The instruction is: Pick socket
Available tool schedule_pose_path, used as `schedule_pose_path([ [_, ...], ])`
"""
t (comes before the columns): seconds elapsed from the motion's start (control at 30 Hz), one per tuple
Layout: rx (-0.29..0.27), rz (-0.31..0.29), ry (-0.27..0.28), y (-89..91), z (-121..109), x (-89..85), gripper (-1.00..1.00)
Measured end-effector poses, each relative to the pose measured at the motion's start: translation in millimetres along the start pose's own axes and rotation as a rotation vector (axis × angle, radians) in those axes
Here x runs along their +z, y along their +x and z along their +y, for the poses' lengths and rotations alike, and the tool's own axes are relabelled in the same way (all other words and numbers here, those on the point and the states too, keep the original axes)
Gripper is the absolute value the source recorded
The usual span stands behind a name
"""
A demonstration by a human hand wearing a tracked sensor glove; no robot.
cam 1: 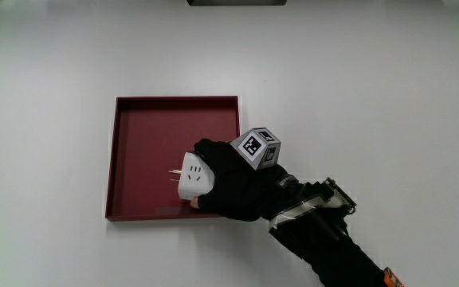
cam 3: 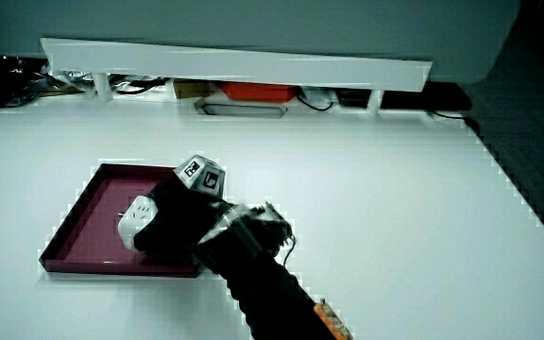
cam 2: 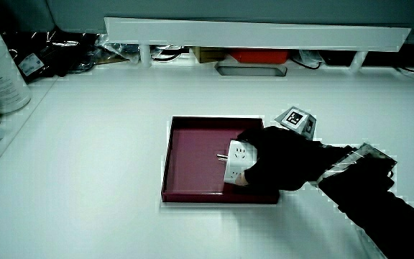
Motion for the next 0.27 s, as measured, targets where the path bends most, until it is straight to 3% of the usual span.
schedule_pose_path([
  [0.03, 0.015, 0.012, -0.013, 1.7, -1, 2.6, 1.0],
  [0.07, 0.103, 0.093, -0.037, 4.8, 1, 4.4, 1.0],
  [0.1, 0.133, 0.104, -0.026, 4.9, -1, 8.5, 1.0],
  [0.13, 0.296, 0.308, -0.005, 14.2, 3, 4.0, 1.0],
  [0.17, 0.341, 0.191, 0.043, 19.5, 3, 8.2, 1.0],
  [0.23, 0.235, 0.185, 0.021, 5.4, -11, 25.3, 1.0],
  [0.27, 0.236, 0.228, 0.021, 6.2, -14, 29.0, 1.0],
])
